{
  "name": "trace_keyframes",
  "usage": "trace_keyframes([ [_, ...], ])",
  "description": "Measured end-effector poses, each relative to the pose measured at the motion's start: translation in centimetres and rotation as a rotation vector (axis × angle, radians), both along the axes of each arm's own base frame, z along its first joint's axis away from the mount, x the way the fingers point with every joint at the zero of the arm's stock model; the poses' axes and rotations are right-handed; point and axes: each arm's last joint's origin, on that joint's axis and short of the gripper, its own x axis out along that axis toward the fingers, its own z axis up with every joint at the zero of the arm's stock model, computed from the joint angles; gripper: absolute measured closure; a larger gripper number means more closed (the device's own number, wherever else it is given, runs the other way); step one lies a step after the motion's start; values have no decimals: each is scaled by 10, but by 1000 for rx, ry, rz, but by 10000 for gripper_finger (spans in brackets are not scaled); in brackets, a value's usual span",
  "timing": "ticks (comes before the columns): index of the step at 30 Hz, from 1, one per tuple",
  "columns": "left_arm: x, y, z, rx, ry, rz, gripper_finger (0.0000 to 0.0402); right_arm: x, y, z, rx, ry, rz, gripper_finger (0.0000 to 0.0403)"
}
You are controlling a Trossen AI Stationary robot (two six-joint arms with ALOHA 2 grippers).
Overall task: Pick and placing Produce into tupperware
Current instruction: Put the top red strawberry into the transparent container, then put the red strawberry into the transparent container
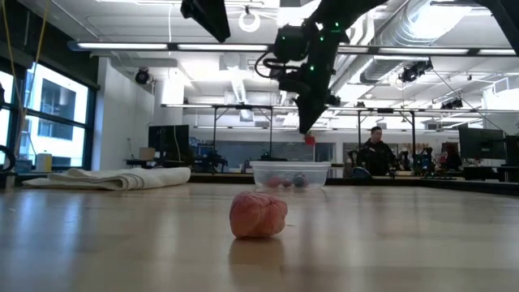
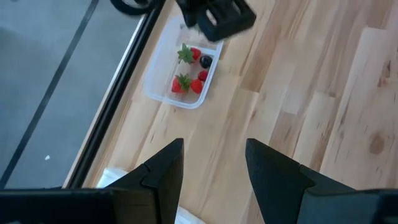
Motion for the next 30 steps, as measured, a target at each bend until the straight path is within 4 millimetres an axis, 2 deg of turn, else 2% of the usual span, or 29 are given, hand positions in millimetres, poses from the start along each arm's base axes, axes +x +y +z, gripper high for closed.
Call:
trace_keyframes([
  [8,1,0,0,-6,-14,13,238,-7,-6,-39,37,-35,-23,403],
  [18,1,0,0,-15,-24,31,238,-7,-6,-44,68,-59,27,398],
  [27,1,0,0,-16,-24,33,238,-8,-7,-44,87,-64,6,312],
  [30,1,0,0,-16,-24,32,238,-12,-3,-40,151,-67,-13,288],
])
